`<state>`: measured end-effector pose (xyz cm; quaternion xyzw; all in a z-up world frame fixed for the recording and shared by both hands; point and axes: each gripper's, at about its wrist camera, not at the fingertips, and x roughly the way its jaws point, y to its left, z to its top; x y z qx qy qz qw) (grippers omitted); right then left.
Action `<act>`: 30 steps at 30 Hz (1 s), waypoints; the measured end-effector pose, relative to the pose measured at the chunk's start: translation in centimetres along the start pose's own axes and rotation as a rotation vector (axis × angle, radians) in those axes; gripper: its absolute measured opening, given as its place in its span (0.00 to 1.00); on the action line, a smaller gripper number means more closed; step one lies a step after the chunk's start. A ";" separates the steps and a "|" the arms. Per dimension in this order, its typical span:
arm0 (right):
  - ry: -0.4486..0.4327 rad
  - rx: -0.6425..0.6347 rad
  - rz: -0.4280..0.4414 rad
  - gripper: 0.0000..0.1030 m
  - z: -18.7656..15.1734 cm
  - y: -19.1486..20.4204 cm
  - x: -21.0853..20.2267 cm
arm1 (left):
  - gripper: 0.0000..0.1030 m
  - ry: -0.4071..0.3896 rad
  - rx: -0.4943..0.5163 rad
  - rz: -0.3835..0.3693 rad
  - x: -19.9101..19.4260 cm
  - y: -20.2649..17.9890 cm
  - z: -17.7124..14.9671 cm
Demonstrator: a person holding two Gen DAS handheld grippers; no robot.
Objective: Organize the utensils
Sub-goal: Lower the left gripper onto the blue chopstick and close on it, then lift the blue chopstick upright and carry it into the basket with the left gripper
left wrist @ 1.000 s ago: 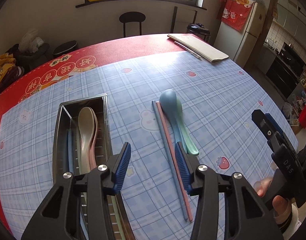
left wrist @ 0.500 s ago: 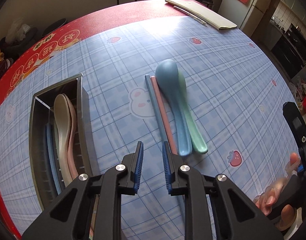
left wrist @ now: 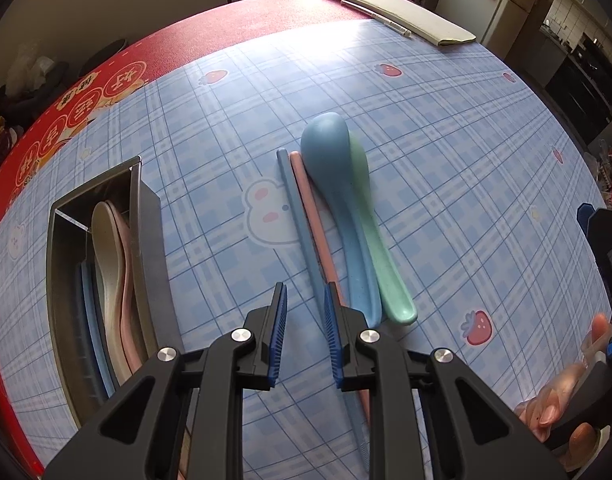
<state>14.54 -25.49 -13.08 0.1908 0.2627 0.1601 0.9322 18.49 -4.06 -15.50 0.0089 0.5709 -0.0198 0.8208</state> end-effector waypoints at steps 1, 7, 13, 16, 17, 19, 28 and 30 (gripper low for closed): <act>0.003 0.004 0.002 0.85 0.0 -0.1 0.0 | 0.18 -0.002 0.004 0.006 0.0 -0.1 -0.1; 0.006 0.002 0.006 0.85 -0.1 0.0 0.1 | 0.18 0.016 0.023 0.033 0.5 -0.5 -0.2; 0.007 0.014 0.009 0.85 -0.1 -0.1 0.1 | 0.17 -0.010 0.080 0.086 0.7 -1.6 -0.4; 0.005 0.012 0.008 0.85 -0.1 -0.1 0.1 | 0.17 -0.004 0.071 0.084 0.8 -1.5 -0.3; 0.003 0.012 0.007 0.85 -0.1 -0.1 0.0 | 0.17 -0.003 0.066 0.084 0.8 -1.5 -0.2; 0.002 0.013 0.008 0.85 -0.1 -0.2 0.0 | 0.17 -0.009 0.069 0.084 0.7 -1.5 -0.3; 0.009 0.031 0.014 0.85 -0.2 -0.4 0.0 | 0.07 -0.043 0.006 -0.005 0.0 -0.9 -1.0; 0.013 0.031 0.019 0.85 -0.2 -0.4 0.1 | 0.06 -0.069 -0.009 -0.026 -0.8 -0.5 -1.2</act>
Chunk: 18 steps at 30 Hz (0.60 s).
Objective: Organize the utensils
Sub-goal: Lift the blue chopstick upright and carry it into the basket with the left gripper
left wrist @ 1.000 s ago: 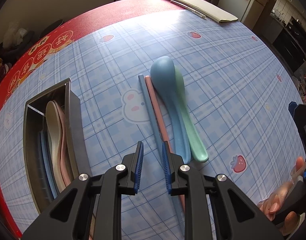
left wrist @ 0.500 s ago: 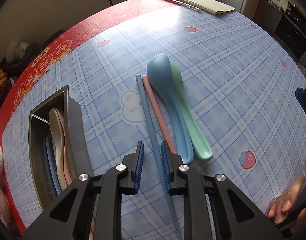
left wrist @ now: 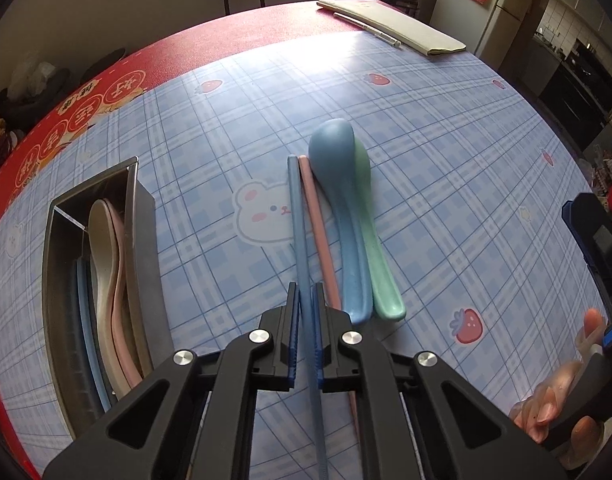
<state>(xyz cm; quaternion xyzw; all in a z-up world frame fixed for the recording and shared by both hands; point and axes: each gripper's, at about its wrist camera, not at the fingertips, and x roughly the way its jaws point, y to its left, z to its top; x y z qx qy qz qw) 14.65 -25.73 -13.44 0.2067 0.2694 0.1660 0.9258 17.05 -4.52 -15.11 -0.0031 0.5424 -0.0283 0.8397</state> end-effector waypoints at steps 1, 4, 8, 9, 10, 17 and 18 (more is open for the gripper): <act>0.002 -0.001 0.001 0.85 0.0 0.0 0.0 | 0.06 -0.011 -0.014 -0.016 -0.5 0.2 -0.1; 0.007 0.000 -0.001 0.85 0.0 0.0 0.1 | 0.06 -0.046 -0.046 -0.079 -1.9 0.8 -0.4; 0.022 0.027 -0.012 0.85 0.0 -0.3 0.5 | 0.06 -0.104 -0.076 -0.144 -3.9 1.6 -1.1; 0.024 0.032 -0.012 0.85 0.0 -0.3 0.5 | 0.06 -0.107 -0.084 -0.158 -4.2 1.8 -1.3; 0.027 0.034 -0.010 0.85 0.0 -0.3 0.6 | 0.06 -0.103 -0.084 -0.167 -4.2 1.9 -1.4; 0.025 0.019 -0.006 0.85 -0.1 -0.1 0.7 | 0.06 -0.114 -0.103 -0.187 -4.5 2.7 -1.9; 0.028 0.019 -0.006 0.85 -0.1 -0.1 0.7 | 0.06 -0.127 -0.103 -0.188 -4.9 2.8 -1.9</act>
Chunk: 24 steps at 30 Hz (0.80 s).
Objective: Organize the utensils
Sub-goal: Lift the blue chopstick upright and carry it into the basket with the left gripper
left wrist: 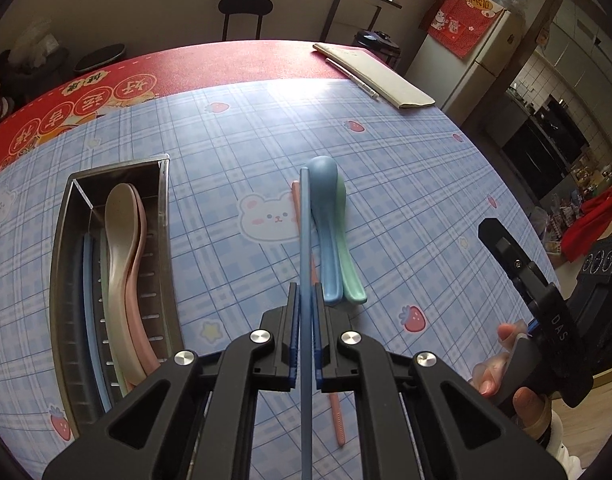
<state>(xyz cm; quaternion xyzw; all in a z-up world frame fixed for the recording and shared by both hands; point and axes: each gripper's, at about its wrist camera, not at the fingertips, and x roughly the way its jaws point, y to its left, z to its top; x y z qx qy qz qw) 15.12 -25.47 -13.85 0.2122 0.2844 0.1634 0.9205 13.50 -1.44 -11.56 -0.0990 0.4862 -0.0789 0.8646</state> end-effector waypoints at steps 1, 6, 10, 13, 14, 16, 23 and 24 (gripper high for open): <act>0.002 -0.001 0.001 0.85 0.0 0.0 0.1 | 0.06 -0.019 0.002 0.000 -0.5 0.2 0.0; 0.014 -0.017 0.003 0.85 0.0 0.3 0.4 | 0.06 -0.127 -0.045 -0.036 -3.5 1.9 -0.5; 0.034 -0.039 -0.006 0.85 -0.1 0.6 0.7 | 0.06 -0.187 -0.094 -0.053 -5.1 3.8 -1.8; 0.063 -0.083 -0.014 0.85 0.0 1.4 1.1 | 0.06 -0.214 -0.130 -0.083 -6.0 5.5 -2.3; 0.080 -0.101 -0.012 0.85 0.0 1.7 1.4 | 0.06 -0.224 -0.140 -0.091 -6.3 5.9 -2.4; 0.121 -0.131 -0.008 0.84 0.1 2.3 1.9 | 0.06 -0.243 -0.151 -0.109 -6.9 6.8 -2.7; 0.284 -0.219 -0.079 0.60 0.2 4.4 4.8 | 0.06 -0.302 -0.169 -0.157 -8.1 9.3 -3.6; 0.296 -0.234 -0.085 0.57 0.4 4.8 5.2 | 0.06 -0.308 -0.176 -0.165 -8.2 9.8 -3.8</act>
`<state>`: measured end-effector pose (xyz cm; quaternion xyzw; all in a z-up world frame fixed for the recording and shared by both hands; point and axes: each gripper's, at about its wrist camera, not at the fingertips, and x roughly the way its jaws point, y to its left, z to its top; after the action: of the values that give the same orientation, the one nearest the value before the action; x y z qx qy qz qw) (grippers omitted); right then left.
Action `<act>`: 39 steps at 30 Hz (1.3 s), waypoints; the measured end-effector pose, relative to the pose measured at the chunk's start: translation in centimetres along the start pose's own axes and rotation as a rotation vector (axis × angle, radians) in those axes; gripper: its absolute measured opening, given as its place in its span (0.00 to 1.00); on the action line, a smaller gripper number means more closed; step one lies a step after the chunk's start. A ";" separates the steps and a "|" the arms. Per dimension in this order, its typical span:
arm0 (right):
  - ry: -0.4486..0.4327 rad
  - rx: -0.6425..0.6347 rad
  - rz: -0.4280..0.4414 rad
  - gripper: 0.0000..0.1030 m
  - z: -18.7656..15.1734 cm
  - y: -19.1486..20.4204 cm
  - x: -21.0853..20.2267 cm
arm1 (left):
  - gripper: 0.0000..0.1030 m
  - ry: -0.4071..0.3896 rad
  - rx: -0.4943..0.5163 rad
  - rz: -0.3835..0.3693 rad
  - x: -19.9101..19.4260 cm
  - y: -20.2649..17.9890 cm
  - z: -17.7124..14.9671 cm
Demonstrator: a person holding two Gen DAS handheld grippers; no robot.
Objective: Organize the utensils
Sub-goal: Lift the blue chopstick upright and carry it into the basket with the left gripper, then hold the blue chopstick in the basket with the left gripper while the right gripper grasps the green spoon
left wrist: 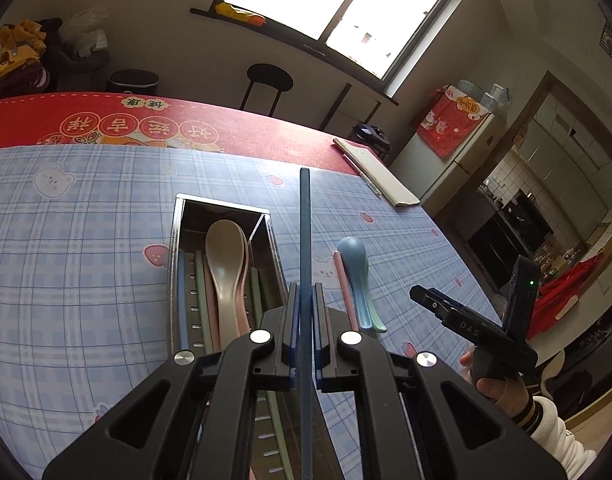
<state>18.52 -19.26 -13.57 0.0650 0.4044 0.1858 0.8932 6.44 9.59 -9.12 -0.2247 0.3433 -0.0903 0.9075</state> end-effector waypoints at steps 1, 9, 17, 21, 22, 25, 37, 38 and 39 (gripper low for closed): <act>0.012 -0.017 -0.006 0.53 0.4 0.5 0.3 | 0.06 -0.005 -0.009 -0.006 -0.2 0.5 -0.1; 0.116 -0.118 -0.123 0.36 2.1 3.4 4.5 | 0.06 -0.038 -0.043 -0.060 -1.6 2.0 -0.3; 0.152 -0.125 -0.143 0.36 2.7 4.4 6.2 | 0.06 -0.042 -0.047 -0.086 -2.1 1.8 -0.5; 0.162 -0.132 -0.119 0.36 2.8 5.2 6.4 | 0.06 -0.042 -0.049 -0.091 -2.2 1.9 -0.5; 0.166 -0.141 -0.117 0.36 2.7 5.5 6.5 | 0.06 -0.042 -0.050 -0.091 -2.3 1.9 -0.5; 0.184 -0.155 -0.112 0.36 2.2 6.1 7.1 | 0.06 -0.044 -0.050 -0.091 -2.2 1.7 -0.5; 0.160 -0.230 -0.125 0.22 1.8 7.6 7.8 | 0.06 -0.044 -0.067 -0.084 -2.4 2.3 -0.4; 0.158 -0.246 -0.137 0.22 1.7 7.9 7.7 | 0.06 -0.044 -0.068 -0.084 -2.4 2.2 -0.4; 0.156 -0.259 -0.146 0.22 1.5 8.1 7.6 | 0.06 -0.044 -0.069 -0.083 -2.5 2.2 -0.4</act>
<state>22.04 -8.83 -15.73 -0.0949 0.4489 0.1754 0.8710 4.39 12.24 -8.98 -0.2720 0.3165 -0.1111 0.9019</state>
